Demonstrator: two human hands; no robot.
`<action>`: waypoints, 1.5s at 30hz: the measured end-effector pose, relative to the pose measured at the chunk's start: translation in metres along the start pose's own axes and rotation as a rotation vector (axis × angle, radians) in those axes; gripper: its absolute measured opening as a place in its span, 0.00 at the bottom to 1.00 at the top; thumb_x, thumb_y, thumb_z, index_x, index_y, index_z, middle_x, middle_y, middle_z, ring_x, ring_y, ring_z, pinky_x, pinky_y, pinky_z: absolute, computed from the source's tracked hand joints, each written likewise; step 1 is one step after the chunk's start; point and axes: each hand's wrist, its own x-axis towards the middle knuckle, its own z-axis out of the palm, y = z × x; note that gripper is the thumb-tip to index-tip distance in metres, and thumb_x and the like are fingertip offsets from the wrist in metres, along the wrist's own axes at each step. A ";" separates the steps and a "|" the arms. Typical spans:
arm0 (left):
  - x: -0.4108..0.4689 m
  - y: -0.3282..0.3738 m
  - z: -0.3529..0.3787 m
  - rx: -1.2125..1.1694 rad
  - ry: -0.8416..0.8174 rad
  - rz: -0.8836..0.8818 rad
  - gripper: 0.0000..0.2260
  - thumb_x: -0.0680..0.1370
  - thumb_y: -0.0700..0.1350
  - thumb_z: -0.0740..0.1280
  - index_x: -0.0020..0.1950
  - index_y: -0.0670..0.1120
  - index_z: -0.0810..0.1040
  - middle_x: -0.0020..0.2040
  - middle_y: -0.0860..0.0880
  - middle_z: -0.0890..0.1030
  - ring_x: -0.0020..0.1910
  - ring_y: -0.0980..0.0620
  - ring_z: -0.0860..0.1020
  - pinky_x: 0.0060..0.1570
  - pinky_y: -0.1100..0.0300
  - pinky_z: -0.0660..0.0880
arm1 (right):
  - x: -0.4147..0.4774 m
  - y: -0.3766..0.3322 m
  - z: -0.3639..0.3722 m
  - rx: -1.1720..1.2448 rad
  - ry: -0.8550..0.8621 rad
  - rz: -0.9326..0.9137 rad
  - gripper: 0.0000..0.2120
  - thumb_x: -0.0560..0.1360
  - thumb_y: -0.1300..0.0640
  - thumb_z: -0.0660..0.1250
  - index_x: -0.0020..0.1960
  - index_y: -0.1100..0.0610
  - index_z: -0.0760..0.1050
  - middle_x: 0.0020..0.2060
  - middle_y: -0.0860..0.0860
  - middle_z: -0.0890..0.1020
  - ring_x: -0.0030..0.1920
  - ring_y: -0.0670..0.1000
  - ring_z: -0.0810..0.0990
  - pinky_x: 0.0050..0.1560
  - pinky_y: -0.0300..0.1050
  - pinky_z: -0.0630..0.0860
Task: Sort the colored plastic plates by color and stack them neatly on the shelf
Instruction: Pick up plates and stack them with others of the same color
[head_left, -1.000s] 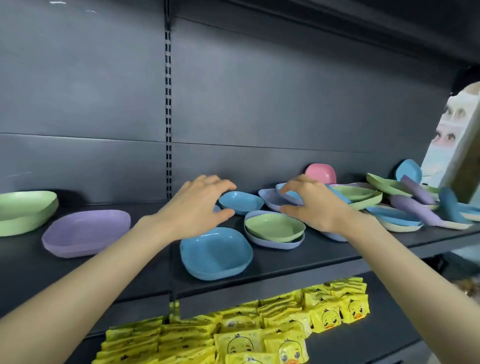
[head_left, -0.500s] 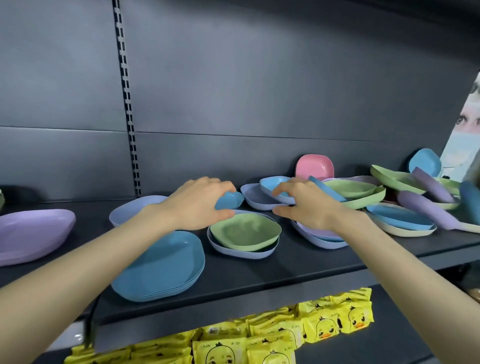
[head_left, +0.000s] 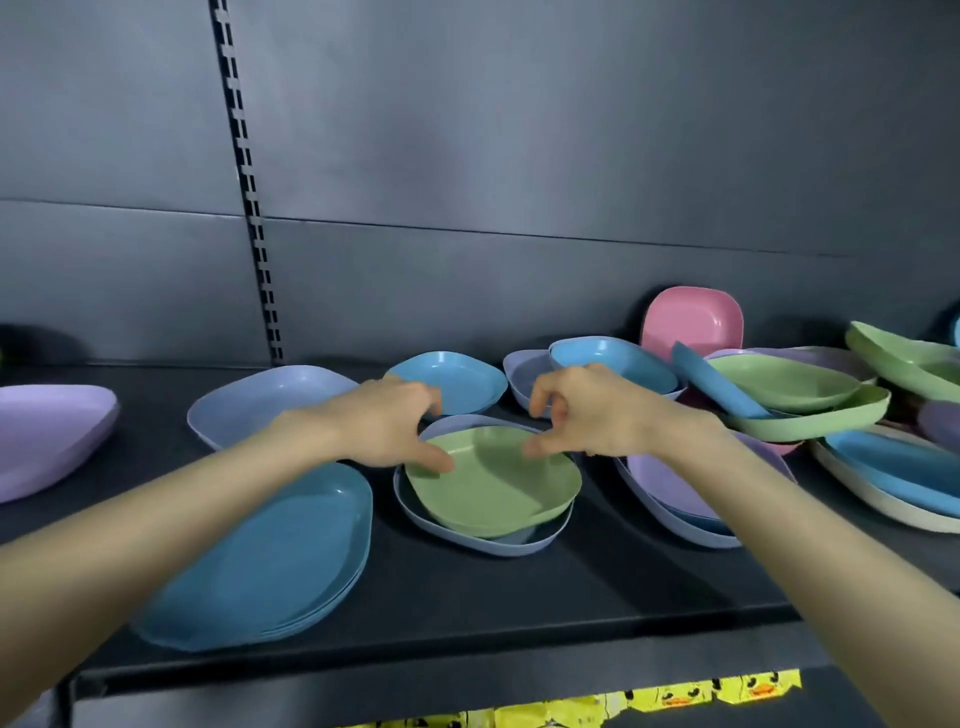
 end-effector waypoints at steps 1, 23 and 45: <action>0.000 0.000 0.000 -0.020 -0.011 -0.015 0.23 0.68 0.60 0.71 0.55 0.47 0.74 0.37 0.52 0.77 0.40 0.51 0.74 0.41 0.55 0.72 | 0.003 0.000 0.001 0.008 -0.021 -0.001 0.16 0.68 0.49 0.74 0.49 0.56 0.73 0.33 0.51 0.77 0.26 0.45 0.71 0.30 0.38 0.70; -0.018 0.019 -0.004 -0.344 0.472 -0.242 0.03 0.71 0.42 0.72 0.41 0.44 0.79 0.34 0.44 0.80 0.29 0.51 0.72 0.36 0.63 0.71 | 0.010 0.028 0.003 0.200 0.259 -0.114 0.27 0.69 0.58 0.72 0.66 0.52 0.66 0.53 0.50 0.69 0.51 0.52 0.73 0.53 0.44 0.71; -0.114 -0.013 -0.045 -0.343 1.143 -0.484 0.08 0.74 0.36 0.65 0.53 0.40 0.74 0.42 0.50 0.78 0.43 0.44 0.76 0.40 0.61 0.65 | 0.020 -0.032 0.003 0.914 0.338 -0.167 0.15 0.69 0.63 0.71 0.51 0.52 0.70 0.50 0.51 0.79 0.51 0.57 0.79 0.39 0.55 0.80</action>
